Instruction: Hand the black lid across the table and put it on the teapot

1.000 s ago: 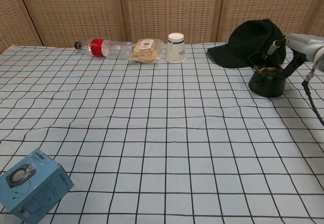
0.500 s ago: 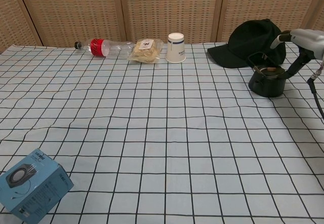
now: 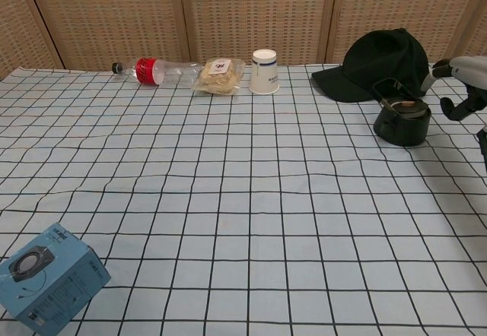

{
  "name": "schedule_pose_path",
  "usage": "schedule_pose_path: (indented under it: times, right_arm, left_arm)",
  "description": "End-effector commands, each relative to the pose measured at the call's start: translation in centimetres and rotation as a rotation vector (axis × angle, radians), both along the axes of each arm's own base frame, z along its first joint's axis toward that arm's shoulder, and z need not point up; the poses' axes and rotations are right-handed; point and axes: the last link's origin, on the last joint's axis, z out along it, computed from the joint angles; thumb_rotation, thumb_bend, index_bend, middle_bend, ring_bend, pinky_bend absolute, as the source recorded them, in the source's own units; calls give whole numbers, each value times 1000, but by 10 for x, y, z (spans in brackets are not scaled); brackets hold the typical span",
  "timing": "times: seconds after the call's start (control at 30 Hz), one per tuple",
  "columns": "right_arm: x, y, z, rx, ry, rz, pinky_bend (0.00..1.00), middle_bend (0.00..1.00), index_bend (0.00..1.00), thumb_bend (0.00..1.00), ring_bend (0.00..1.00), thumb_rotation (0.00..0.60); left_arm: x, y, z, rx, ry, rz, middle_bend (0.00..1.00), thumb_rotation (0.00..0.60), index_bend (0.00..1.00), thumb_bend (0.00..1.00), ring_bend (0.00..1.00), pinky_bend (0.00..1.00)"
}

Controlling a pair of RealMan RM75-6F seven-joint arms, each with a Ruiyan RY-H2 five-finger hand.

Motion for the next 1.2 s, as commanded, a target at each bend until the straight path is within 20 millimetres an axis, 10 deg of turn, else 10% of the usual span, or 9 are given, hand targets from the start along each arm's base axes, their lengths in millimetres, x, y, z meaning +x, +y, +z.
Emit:
schedule_pose_path:
  times: [0.03,0.83,1.2]
  right_arm:
    - [0,1,-2,9,8,-7,0,0,270,833,0,600]
    - [-7,-2,-26,55,0,-21,0,0,280,792,0,600]
    - [3,23,19,-74,24,111,0,0,271,733,0,600]
  left_arm:
    - [0,0,0,-1,1,0,0,600,0,90,0,0]
    - [-1,3,-4,-9,9,10,0,600,0,90,0,0]
    - [-4,5,-1,7,2,19,0,600,0,90,0,0]
